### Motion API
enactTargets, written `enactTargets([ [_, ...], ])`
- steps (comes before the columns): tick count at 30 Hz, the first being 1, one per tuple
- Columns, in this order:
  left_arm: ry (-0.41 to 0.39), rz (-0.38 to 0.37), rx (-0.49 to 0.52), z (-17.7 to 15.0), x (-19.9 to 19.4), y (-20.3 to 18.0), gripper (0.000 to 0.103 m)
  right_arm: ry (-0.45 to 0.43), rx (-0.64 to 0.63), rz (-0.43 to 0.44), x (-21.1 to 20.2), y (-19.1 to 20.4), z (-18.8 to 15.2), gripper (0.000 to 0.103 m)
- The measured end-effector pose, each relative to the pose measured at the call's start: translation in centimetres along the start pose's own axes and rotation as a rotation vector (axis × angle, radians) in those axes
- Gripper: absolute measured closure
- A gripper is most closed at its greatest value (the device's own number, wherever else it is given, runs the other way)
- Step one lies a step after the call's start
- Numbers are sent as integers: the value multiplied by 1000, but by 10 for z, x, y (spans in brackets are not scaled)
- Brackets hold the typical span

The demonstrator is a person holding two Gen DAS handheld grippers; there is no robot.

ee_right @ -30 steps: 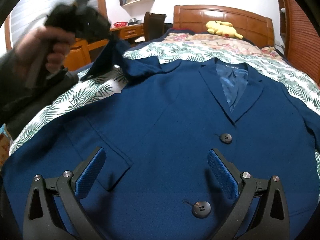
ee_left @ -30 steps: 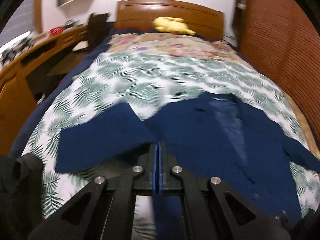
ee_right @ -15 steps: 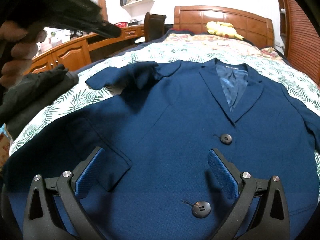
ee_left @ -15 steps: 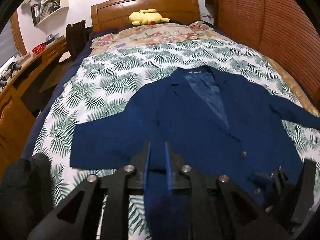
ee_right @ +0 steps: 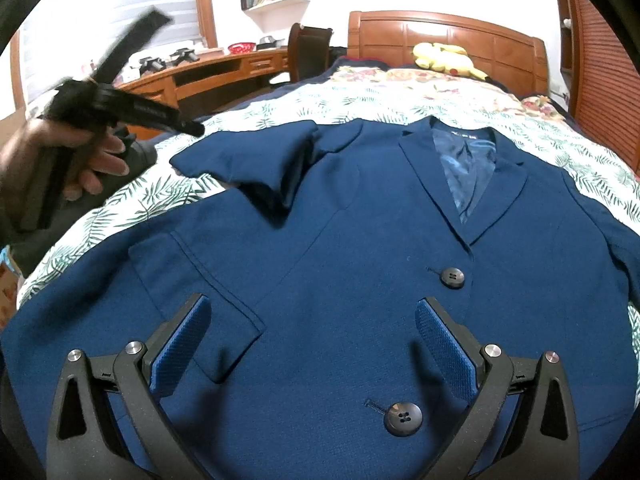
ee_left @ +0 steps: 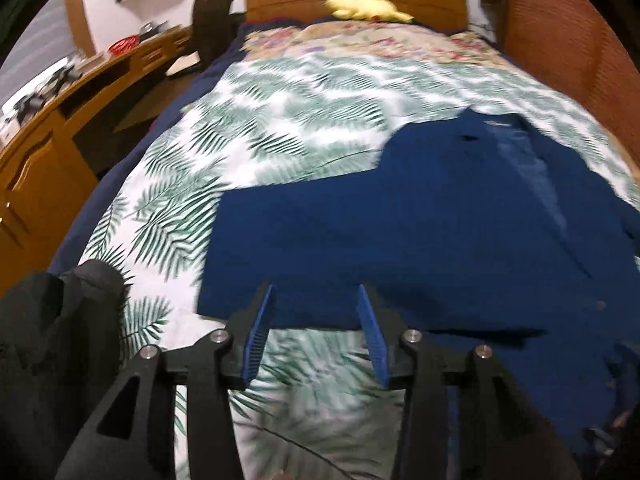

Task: Fold large clothes
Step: 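Lift the sleeve with the left gripper and fold it across the jacket front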

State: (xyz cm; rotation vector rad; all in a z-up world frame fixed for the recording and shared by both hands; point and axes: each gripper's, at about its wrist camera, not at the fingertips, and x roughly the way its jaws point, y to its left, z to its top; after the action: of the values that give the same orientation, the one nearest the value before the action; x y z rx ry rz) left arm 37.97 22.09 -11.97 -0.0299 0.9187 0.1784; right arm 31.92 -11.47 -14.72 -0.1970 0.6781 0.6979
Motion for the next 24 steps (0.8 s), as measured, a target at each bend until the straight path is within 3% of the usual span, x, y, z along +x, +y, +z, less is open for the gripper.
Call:
enactTargets([
  [10, 61, 63, -114, -5, 66, 65, 56, 14, -1, 3, 4, 0, 0, 0],
  [15, 63, 26, -195, -10, 74, 76, 55, 15, -1, 3, 4, 0, 0, 0],
  [19, 62, 34, -189, -12, 71, 70, 55, 15, -2, 3, 4, 0, 0, 0],
  [21, 64, 23, -167, -12, 70, 66, 69, 14, -1, 3, 4, 0, 0, 0],
  [23, 59, 33, -134, -10, 62, 59, 95, 14, -2, 3, 4, 0, 0, 0],
  [24, 48, 25, -129, -8, 55, 55, 96, 14, -2, 3, 4, 0, 0, 0],
])
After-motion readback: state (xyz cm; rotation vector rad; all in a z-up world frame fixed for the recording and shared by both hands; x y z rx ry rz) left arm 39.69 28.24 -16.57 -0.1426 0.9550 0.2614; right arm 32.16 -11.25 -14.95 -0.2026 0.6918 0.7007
